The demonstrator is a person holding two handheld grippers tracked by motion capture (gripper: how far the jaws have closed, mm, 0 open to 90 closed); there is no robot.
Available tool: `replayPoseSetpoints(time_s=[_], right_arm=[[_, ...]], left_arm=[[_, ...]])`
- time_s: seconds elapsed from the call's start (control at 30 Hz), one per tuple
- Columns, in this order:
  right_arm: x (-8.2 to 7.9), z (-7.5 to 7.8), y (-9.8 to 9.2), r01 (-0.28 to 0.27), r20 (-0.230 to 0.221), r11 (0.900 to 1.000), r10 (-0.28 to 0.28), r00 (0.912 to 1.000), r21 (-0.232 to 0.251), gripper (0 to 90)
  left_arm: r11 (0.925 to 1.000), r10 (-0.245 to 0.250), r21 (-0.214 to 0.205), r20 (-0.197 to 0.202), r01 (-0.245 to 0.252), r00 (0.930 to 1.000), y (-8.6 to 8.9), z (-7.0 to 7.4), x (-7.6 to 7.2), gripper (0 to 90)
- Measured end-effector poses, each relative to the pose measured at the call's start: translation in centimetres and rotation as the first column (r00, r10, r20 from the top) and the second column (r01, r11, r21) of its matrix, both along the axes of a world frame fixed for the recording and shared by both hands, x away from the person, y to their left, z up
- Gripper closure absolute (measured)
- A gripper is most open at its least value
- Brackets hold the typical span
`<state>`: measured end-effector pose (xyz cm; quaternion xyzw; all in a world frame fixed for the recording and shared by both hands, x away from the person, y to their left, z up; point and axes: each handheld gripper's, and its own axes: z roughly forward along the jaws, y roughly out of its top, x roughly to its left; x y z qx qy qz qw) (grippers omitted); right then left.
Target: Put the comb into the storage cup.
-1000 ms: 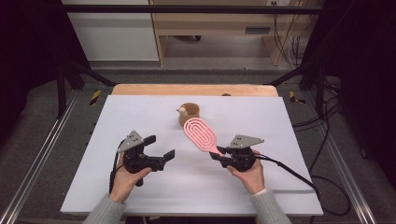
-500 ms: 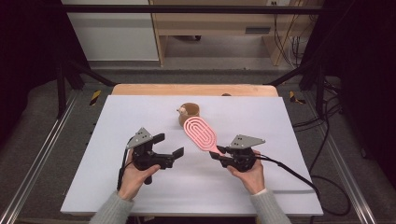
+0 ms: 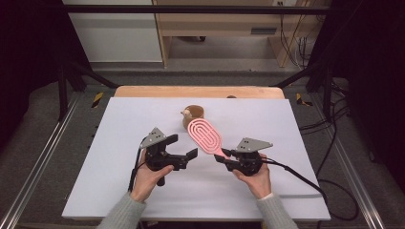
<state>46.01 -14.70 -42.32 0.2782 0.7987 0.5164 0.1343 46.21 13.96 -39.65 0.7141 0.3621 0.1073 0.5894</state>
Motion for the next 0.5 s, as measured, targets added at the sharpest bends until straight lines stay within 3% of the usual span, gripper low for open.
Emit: replayPoseSetpoints(time_s=[0.5], right_arm=[[-0.1, 0.0, 0.0, -0.006, 0.005, 1.0000, 0.006, 1.0000, 0.003, 69.5]], left_arm=[[0.9997, -0.010, -0.022, -0.040, 0.009, 0.9992, -2.1, -0.2, 0.7, 3.9]])
